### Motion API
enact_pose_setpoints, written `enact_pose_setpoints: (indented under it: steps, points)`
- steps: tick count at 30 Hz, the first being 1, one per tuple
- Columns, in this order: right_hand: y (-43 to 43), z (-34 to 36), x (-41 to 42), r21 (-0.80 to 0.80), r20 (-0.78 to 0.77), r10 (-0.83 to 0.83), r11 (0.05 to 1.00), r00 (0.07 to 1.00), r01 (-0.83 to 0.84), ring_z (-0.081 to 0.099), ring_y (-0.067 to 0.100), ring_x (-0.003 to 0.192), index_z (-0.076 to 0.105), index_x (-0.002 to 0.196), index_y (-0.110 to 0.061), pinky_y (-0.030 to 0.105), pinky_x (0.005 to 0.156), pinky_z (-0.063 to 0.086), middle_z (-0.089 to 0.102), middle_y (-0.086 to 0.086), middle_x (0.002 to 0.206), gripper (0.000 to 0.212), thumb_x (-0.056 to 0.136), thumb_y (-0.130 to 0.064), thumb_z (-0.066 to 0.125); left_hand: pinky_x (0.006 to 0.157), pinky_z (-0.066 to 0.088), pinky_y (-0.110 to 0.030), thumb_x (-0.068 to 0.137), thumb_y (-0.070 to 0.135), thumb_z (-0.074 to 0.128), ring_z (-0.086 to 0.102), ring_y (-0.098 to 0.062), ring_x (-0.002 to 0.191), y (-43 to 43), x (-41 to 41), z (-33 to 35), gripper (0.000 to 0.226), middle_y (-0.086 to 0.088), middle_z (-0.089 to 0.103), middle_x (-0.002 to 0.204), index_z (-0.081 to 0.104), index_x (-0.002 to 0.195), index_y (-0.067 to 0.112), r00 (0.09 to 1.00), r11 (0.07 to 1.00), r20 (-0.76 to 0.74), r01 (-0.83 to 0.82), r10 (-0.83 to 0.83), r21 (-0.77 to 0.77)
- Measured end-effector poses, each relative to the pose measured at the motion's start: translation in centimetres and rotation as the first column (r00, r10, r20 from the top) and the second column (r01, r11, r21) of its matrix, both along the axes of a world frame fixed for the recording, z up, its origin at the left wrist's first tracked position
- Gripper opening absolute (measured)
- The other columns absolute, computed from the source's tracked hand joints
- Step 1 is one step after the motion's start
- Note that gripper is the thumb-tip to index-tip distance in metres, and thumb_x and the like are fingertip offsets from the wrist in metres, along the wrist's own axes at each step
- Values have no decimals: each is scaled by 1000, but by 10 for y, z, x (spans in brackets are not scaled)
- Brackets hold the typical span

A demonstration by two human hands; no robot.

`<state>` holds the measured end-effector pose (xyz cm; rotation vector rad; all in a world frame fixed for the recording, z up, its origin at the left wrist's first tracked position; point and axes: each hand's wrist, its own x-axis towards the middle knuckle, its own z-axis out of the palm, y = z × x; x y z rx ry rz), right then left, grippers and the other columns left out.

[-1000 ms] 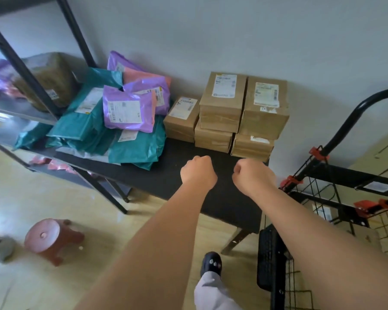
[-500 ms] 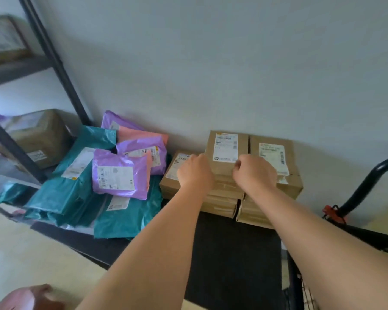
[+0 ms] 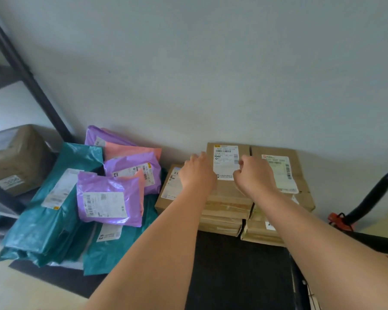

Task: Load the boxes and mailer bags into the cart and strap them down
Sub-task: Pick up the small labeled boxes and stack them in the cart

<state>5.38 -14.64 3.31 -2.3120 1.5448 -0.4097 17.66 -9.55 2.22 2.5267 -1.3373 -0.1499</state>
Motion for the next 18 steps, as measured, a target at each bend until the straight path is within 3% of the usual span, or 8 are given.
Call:
enact_pose_setpoints:
  steps: [4, 8, 13, 18]
  points:
    - [-10, -3, 6, 31, -1, -43, 999, 999, 43, 52, 28, 104, 56, 116, -11, 35, 75, 44, 61, 8, 108, 26, 91, -14, 54, 65, 36, -33, 91, 17, 52, 55, -26, 104, -15, 6, -6, 30, -6, 53, 118, 47, 121, 14, 1000, 1000, -6, 0, 0, -1]
    - [-15, -9, 9, 53, 14, -83, 995, 996, 82, 53, 26, 95, 55, 120, -10, 31, 69, 39, 64, 8, 106, 29, 91, -15, 55, 67, 37, -35, 94, 25, 51, 54, -27, 107, -26, 11, -16, 35, -8, 51, 119, 43, 125, 12, 999, 1000, -38, 18, -19, -5]
    - [-21, -13, 10, 39, 5, -99, 994, 995, 99, 55, 27, 101, 55, 122, -11, 33, 71, 42, 64, 8, 105, 30, 93, -18, 55, 70, 44, -35, 96, 37, 50, 56, -28, 107, -32, 13, -27, 44, -10, 51, 122, 39, 129, 10, 994, 999, -106, 18, -14, 32]
    - [-22, -17, 13, 33, 8, -56, 998, 998, 56, 58, 24, 88, 58, 116, -12, 34, 70, 48, 63, 5, 93, 25, 92, -16, 54, 71, 46, -36, 97, 43, 45, 59, -28, 102, -33, 13, -35, 43, -10, 54, 119, 41, 124, 9, 984, 996, -178, -15, 30, 87]
